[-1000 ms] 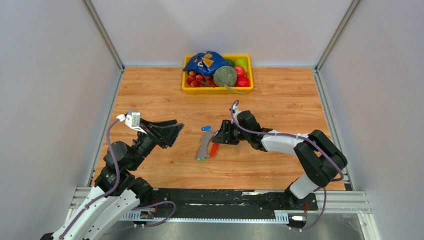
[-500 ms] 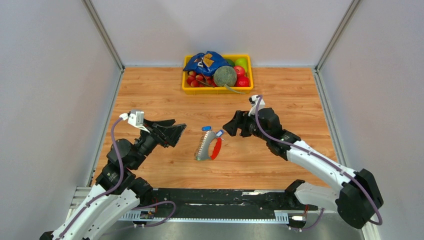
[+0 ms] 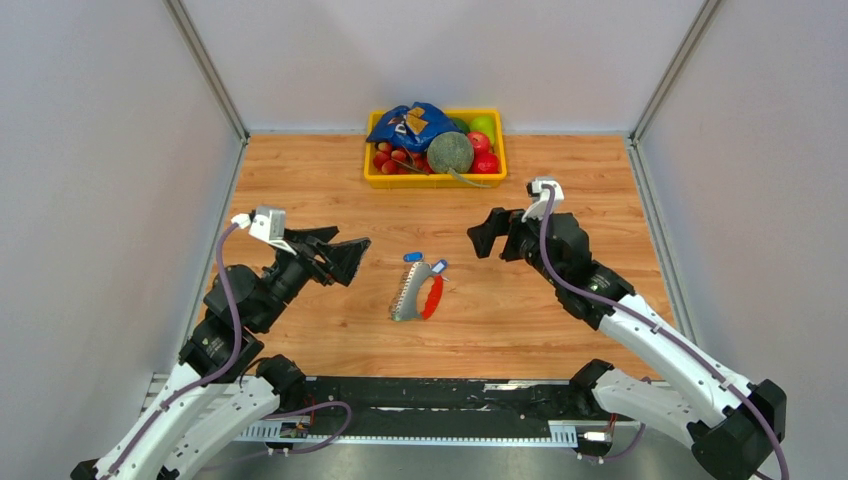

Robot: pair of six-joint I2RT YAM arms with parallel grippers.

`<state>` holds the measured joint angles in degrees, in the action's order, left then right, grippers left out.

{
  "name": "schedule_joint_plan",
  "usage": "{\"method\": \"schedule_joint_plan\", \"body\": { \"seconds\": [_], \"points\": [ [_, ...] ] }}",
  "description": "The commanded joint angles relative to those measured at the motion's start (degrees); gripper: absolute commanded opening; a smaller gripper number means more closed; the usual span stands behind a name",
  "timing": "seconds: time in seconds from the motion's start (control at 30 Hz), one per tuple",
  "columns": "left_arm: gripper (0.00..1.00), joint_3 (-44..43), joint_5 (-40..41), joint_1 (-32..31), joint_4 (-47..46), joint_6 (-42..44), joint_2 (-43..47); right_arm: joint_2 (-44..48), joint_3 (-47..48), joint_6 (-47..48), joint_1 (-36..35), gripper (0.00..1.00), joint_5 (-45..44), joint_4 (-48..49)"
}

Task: Put the keys on the keyring

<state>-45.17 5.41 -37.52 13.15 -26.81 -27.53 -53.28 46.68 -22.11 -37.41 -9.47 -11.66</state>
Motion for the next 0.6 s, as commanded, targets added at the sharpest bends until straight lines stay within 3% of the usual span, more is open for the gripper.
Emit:
{"method": "schedule_joint_plan", "body": {
  "seconds": [0.0,0.57],
  "points": [
    [1.0,-5.1,1.7,0.1,3.9,5.6,-1.9,0.3,5.4,4.1,0.2,1.0,-2.7,-2.7],
    [1.0,-8.9,2.2,0.1,5.1,9.0,-0.6,5.7,10.5,3.7,-1.4,1.0,-15.1,-3.1]
  ]
}}
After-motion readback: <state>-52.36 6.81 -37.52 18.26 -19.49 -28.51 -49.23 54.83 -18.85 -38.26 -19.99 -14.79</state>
